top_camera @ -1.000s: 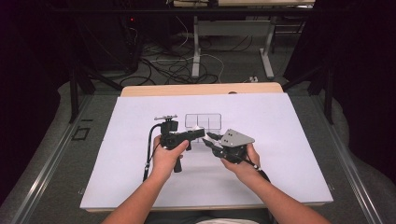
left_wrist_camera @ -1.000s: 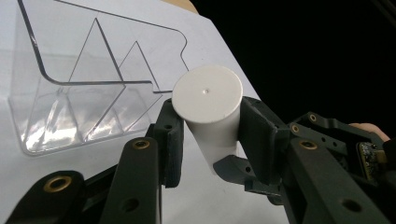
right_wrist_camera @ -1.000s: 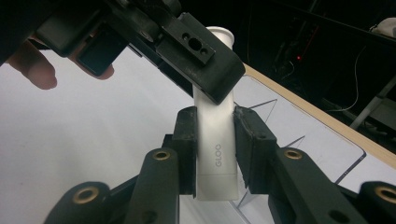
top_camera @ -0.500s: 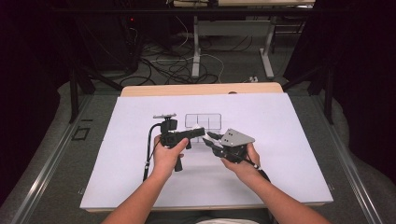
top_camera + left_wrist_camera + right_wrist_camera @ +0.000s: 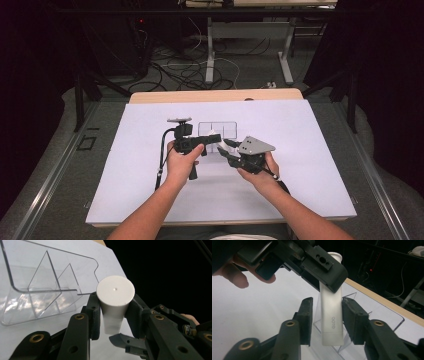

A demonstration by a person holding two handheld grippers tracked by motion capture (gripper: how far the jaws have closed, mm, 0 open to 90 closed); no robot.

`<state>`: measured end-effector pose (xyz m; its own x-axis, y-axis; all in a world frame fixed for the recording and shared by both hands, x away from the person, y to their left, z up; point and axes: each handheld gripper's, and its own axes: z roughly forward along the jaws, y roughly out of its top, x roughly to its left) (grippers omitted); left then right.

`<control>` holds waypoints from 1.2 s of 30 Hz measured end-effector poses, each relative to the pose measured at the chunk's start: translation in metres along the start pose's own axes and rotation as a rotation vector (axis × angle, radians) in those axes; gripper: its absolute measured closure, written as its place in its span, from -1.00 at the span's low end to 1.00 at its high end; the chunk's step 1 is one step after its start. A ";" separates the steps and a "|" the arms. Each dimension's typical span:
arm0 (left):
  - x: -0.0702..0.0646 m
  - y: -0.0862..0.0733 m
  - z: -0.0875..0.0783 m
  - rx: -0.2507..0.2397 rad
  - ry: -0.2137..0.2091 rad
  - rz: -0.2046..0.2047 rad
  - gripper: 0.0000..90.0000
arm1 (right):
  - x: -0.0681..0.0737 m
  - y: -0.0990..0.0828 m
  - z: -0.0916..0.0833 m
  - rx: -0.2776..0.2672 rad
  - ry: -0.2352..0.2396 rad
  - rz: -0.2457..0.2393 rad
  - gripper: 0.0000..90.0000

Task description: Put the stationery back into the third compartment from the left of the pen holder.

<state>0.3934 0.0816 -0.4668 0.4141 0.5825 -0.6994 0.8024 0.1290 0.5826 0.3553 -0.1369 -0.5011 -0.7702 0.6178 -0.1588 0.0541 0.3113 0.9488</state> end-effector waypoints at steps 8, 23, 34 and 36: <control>-0.008 0.009 0.008 -0.028 0.037 0.064 0.48 | -0.009 -0.004 -0.003 0.023 -0.034 0.037 0.03; -0.023 0.029 0.018 -0.125 0.188 0.236 0.48 | -0.034 -0.012 -0.011 0.021 -0.137 0.122 -0.43; -0.022 0.028 0.039 -0.111 0.262 0.305 0.48 | -0.051 -0.015 -0.017 0.059 -0.193 0.175 -0.67; -0.022 0.027 0.043 -0.106 0.274 0.318 0.48 | -0.054 -0.017 -0.019 0.065 -0.198 0.181 -0.68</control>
<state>0.4250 0.0379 -0.4537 0.4925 0.7965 -0.3508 0.5988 -0.0177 0.8007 0.3839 -0.1889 -0.5031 -0.6056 0.7945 -0.0442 0.2258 0.2248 0.9479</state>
